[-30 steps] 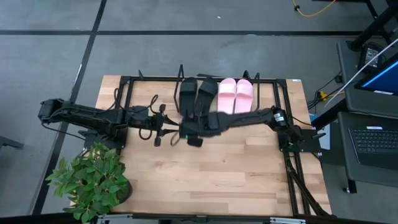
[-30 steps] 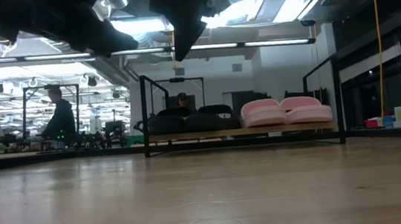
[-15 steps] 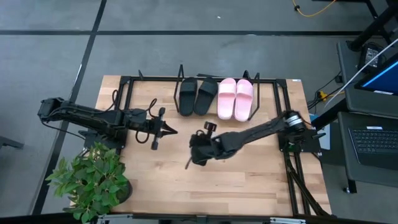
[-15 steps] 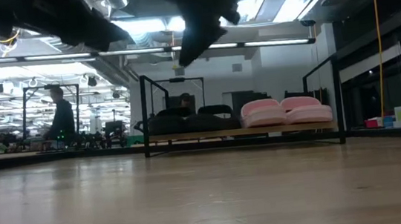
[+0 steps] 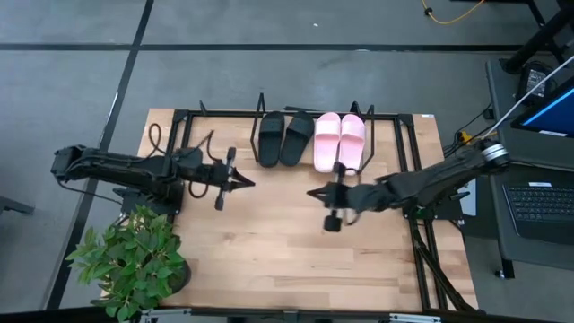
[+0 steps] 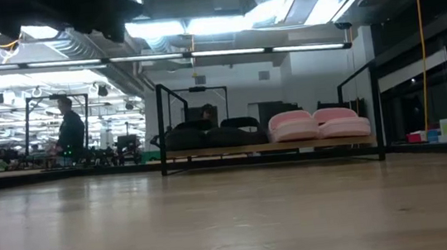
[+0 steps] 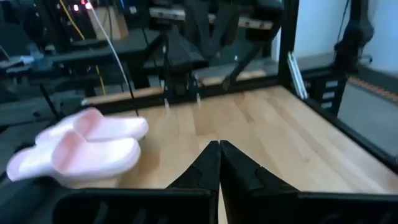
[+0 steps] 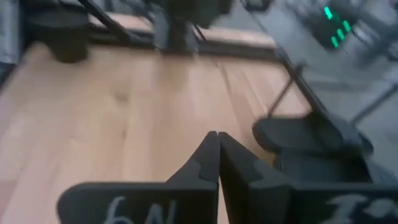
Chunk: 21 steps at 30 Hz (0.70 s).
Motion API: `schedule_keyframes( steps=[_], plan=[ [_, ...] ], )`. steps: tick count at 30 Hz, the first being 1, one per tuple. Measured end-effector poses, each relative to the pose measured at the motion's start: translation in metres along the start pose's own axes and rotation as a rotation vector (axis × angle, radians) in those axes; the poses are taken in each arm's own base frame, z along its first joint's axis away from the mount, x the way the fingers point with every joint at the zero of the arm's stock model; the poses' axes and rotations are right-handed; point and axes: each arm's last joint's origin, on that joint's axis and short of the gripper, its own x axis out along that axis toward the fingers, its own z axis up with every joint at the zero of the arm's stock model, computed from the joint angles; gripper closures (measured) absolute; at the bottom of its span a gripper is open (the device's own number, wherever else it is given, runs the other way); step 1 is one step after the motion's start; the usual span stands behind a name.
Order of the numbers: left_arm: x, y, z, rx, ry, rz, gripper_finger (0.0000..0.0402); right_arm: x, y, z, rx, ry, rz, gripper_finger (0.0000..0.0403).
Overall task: Pick and place slides into the shelf
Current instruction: Return to Home Position
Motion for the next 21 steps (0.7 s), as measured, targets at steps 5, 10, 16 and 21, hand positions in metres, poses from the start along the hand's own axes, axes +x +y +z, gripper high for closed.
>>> schedule_keyframes(
  steps=[5, 10, 16, 21],
  plan=[
    [-0.020, 0.019, 0.011, -0.003, -0.090, 0.046, 0.0401, -0.035, -0.020, -0.009, -0.036, -0.135, 0.072, 0.0397],
    [-0.041, 0.032, 0.010, -0.030, -0.073, 0.130, 0.0401, -0.058, -0.034, -0.025, -0.017, -0.170, 0.085, 0.0392],
    [-0.053, 0.036, -0.009, -0.055, -0.123, 0.208, 0.0401, -0.068, -0.042, -0.057, -0.025, -0.152, 0.105, 0.0390],
    [-0.062, 0.030, -0.031, -0.077, -0.238, 0.236, 0.0401, -0.071, -0.045, -0.079, 0.013, -0.170, 0.108, 0.0389]
  ],
)
